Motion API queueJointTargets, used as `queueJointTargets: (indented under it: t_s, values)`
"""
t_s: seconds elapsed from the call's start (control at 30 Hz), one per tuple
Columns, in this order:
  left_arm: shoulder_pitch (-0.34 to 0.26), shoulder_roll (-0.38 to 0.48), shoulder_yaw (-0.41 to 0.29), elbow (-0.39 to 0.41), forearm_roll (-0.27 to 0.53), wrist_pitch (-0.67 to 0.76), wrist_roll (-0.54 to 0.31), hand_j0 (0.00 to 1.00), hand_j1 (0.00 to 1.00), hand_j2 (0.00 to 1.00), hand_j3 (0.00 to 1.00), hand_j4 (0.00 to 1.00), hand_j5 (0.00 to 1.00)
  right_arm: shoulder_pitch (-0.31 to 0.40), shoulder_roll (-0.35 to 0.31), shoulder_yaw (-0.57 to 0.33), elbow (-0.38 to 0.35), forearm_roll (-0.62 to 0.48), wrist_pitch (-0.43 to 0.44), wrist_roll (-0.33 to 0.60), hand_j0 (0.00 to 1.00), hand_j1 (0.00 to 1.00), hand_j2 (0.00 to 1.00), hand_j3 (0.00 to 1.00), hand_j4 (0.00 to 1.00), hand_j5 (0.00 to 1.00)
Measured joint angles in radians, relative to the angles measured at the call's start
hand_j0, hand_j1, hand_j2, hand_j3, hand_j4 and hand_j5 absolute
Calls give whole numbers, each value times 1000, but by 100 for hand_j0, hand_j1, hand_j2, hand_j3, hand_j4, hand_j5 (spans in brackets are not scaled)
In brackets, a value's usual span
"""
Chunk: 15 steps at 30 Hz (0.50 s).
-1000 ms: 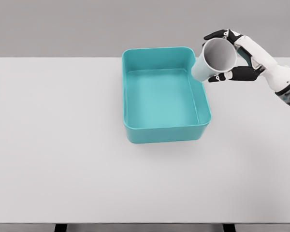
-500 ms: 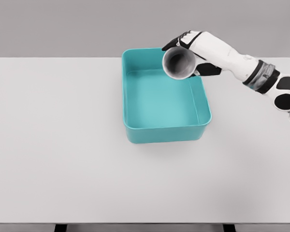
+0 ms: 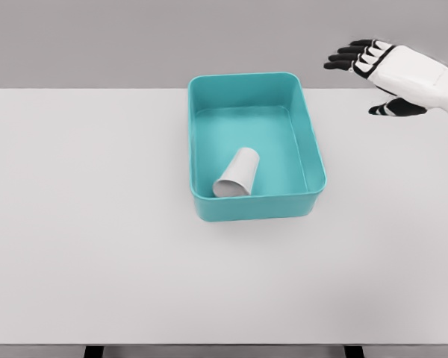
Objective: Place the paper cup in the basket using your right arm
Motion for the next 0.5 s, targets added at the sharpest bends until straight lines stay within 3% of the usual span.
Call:
queueJointTargets:
  t_s: [0.1, 0.2, 0.3, 0.5]
  values:
    - [0, 0, 0, 0, 0, 0, 0, 100, 100, 100, 100, 100, 100, -4, -80, -4, -80, 59, -3, 6, 100, 100, 100, 100, 100, 100]
    - [0, 0, 0, 0, 0, 0, 0, 100, 100, 100, 100, 100, 100, -2, -109, -18, -117, 94, -4, 8, 100, 100, 100, 100, 100, 100]
    - [0, 0, 0, 0, 0, 0, 0, 100, 100, 100, 100, 100, 100, 4, -116, -27, -127, 106, -4, 8, 100, 100, 100, 100, 100, 100]
    - [0, 0, 0, 0, 0, 0, 0, 100, 100, 100, 100, 100, 100, 125, -92, -30, -124, 114, -5, 9, 100, 100, 100, 100, 100, 100]
